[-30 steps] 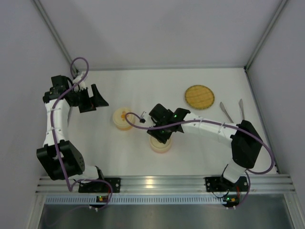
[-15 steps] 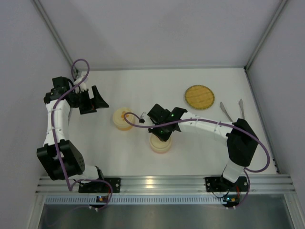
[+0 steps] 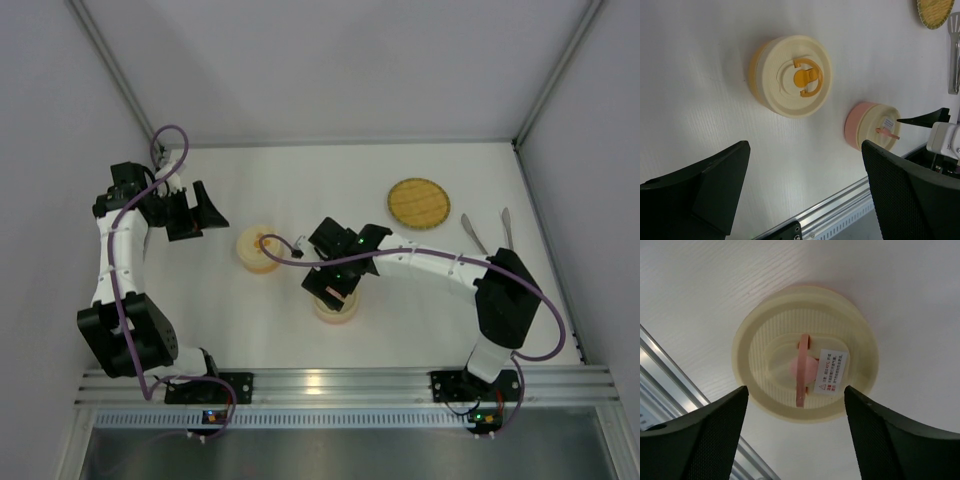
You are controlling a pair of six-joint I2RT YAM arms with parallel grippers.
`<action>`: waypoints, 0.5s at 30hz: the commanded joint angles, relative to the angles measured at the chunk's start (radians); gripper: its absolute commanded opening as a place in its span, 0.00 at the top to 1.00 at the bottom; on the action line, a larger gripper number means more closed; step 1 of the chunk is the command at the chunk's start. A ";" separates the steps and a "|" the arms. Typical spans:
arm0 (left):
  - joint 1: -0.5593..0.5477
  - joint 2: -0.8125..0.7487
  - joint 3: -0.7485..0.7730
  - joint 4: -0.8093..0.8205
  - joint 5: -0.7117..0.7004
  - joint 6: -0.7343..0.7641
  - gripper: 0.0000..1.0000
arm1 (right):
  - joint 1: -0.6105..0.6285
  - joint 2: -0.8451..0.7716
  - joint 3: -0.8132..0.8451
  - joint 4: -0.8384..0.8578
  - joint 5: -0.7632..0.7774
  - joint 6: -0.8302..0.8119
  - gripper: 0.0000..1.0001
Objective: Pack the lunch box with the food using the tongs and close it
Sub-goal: Adjust the box lid on the packing box.
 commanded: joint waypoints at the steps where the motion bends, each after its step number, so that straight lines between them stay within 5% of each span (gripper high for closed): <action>1: 0.001 -0.019 -0.008 0.024 0.017 0.017 0.02 | 0.011 -0.029 0.047 -0.024 -0.024 -0.015 0.21; 8: 0.001 -0.025 -0.007 0.015 0.043 0.055 0.02 | -0.012 -0.188 0.051 0.002 -0.056 -0.156 0.14; 15: 0.001 -0.011 0.000 -0.043 0.117 0.160 0.02 | -0.062 -0.411 -0.129 0.136 -0.166 -0.613 0.13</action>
